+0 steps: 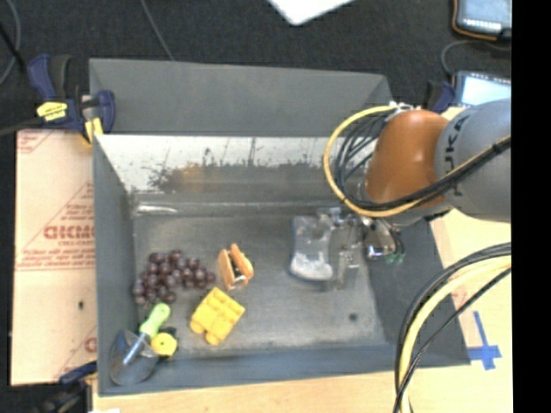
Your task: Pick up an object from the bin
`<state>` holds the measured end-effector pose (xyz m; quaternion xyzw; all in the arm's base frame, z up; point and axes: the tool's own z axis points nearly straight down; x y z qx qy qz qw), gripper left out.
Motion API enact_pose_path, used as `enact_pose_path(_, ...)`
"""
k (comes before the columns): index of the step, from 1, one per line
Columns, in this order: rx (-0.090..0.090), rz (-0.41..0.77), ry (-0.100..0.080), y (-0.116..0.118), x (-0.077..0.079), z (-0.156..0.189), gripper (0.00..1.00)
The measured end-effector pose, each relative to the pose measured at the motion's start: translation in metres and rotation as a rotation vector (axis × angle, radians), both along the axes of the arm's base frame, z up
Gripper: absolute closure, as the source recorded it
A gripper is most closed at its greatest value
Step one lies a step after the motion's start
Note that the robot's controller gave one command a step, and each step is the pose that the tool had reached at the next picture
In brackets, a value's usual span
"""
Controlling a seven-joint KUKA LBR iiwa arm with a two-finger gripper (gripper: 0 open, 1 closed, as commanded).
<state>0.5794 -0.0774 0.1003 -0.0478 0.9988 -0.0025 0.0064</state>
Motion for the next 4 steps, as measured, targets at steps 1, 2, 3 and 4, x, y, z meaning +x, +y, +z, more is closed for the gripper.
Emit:
enact_pose_path(1,0.004,-0.039,0.011,0.015,0.045,-0.022,1.00)
enact_pose_path(2,0.004,-0.038,0.011,0.015,0.045,-0.022,1.00)
enact_pose_path(3,0.004,-0.049,0.017,0.016,0.036,0.018,1.00)
enact_pose_path(4,0.004,-0.058,0.005,0.010,0.049,0.069,1.00)
